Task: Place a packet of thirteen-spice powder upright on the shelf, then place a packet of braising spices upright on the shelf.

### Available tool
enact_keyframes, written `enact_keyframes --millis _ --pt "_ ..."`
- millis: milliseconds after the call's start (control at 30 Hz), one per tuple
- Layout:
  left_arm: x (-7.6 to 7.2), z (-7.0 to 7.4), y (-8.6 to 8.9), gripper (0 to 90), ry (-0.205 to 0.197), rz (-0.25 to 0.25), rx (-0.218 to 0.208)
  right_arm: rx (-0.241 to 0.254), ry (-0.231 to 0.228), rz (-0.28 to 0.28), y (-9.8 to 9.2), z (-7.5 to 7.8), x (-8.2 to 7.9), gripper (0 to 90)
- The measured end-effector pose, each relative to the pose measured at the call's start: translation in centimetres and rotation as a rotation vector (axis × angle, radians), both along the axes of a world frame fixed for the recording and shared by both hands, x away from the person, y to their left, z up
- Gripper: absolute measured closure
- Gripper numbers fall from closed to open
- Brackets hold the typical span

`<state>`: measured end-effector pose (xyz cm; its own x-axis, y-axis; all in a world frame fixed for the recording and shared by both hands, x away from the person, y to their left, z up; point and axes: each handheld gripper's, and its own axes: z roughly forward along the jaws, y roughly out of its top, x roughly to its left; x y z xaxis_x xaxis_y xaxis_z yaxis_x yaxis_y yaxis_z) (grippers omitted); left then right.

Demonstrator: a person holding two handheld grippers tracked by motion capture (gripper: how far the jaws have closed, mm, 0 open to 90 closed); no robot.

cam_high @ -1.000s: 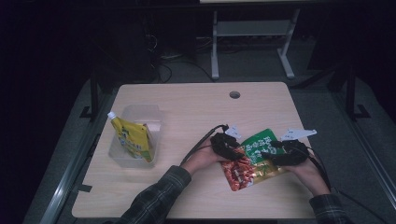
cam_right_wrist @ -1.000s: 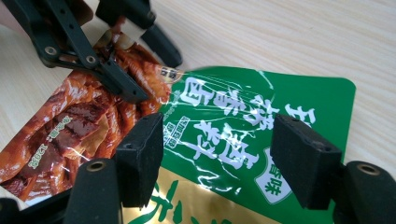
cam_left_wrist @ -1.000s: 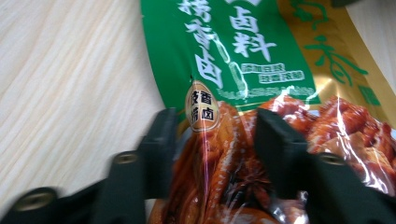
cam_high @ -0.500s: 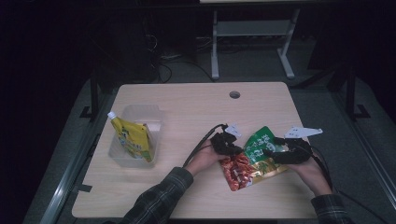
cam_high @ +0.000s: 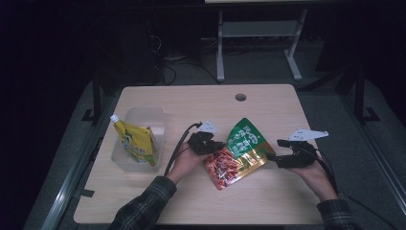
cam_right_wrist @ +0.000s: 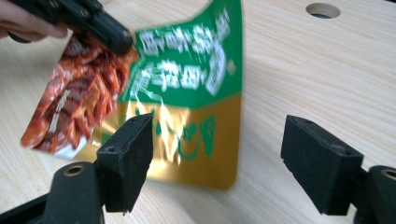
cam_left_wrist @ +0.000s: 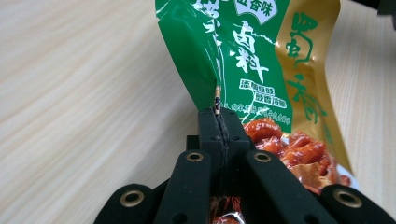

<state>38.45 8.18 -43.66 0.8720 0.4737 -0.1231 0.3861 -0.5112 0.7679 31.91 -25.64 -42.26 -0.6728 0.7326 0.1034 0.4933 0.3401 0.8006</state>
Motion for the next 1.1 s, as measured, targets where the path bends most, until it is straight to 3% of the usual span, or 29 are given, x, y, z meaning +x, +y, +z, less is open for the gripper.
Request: enact_keyframes --millis 233,433,633,767,967,1100 --pt "-1.2 1.6 2.5 90.0 -0.034 0.075 -0.067 0.011 0.050 0.030 1.2 -0.7 0.5 18.4" --pt "-2.3 2.8 4.0 90.0 -0.064 0.133 -0.127 0.052 0.075 0.084 2.6 -1.2 0.8 17.1" --pt "-3.2 3.9 5.0 90.0 -0.077 0.173 -0.197 0.118 0.093 0.133 4.2 -1.4 1.3 17.1" --pt "-4.1 4.1 5.2 90.0 -0.088 0.190 -0.225 0.205 0.080 0.166 5.5 -1.1 1.6 18.6" --pt "-4.9 4.0 5.4 90.0 -0.080 0.205 -0.254 0.249 0.060 0.188 7.2 -0.7 2.0 31.8" --pt "-5.1 4.2 5.5 90.0 -0.090 0.207 -0.262 0.282 0.057 0.217 7.8 -1.0 2.3 52.4"
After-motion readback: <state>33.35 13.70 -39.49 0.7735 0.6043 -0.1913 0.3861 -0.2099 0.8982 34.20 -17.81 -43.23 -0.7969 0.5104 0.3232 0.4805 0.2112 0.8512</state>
